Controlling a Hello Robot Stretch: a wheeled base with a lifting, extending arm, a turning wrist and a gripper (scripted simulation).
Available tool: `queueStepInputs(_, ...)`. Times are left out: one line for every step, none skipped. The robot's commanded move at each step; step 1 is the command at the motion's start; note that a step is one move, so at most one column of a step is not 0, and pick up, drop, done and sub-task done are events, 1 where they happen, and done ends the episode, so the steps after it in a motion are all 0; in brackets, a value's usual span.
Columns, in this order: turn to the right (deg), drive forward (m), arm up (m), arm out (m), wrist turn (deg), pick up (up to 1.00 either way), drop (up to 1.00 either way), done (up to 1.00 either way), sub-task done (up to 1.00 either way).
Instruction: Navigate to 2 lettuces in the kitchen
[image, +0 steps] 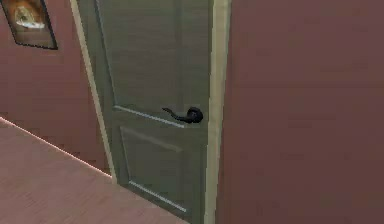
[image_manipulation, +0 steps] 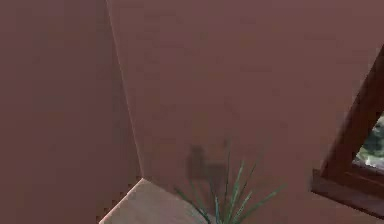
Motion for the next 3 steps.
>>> queueStepInputs(-45.0,0.0,0.0,0.0,0.0,0.0,0.0,0.0,0.0)
queueStepInputs(-45.0,0.0,0.0,0.0,0.0,0.0,0.0,0.0,0.0)
queueStepInputs(-30.0,0.0,0.0,0.0,0.0,0.0,0.0,0.0,0.0)
